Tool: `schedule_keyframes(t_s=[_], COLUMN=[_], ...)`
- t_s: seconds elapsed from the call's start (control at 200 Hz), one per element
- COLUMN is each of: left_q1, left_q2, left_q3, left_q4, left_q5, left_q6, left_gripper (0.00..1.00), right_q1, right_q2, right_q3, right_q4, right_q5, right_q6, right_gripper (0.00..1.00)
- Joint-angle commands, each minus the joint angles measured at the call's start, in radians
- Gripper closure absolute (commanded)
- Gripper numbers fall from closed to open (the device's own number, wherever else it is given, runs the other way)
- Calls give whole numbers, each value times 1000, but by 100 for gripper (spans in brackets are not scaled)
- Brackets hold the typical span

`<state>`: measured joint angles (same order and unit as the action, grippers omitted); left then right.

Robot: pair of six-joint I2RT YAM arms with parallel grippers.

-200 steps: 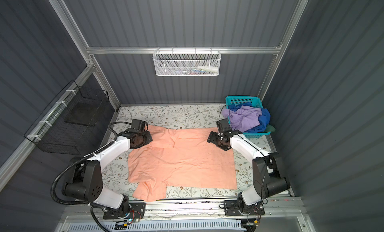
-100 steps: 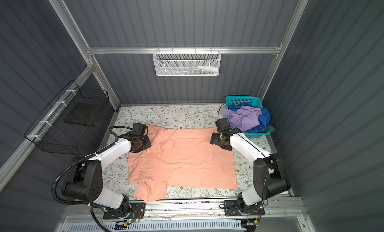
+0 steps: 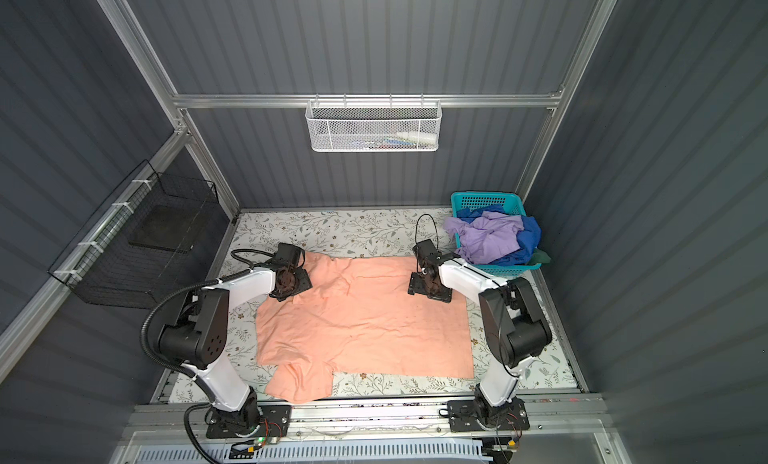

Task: Fold and stack the t-shirts
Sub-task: 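Grasp the far shirt edge with both grippers and drag it away from the robot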

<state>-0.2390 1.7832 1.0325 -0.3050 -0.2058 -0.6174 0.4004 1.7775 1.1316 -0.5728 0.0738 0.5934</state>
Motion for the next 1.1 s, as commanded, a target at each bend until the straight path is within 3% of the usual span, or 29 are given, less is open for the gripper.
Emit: schedule_keyframes(t_s=[0.0,0.21,0.61,0.766,1.091], left_q1=[48,111,155,163,239], left_q2=[90,180,355,413,424], left_q3=[18,58,332,426,425], left_q4=[37,74,21,12,26], left_q5=[55,116,113,125,141], left_q6=[-42,-72,-43,-44,-61], left_gripper=[31,33,33,33,33], right_q1=[0,-14,-63,-64,-56], right_q2=[69,215,486,548,669], right_q3=[81,260,678,769,955], right_q4=[8,-27,-182,-223,-300], right_q5=[-26,-52,-89,-98,-108], right_q6=[-19,-57,-98,-97,-109], right_gripper=[11,11,11,11,12])
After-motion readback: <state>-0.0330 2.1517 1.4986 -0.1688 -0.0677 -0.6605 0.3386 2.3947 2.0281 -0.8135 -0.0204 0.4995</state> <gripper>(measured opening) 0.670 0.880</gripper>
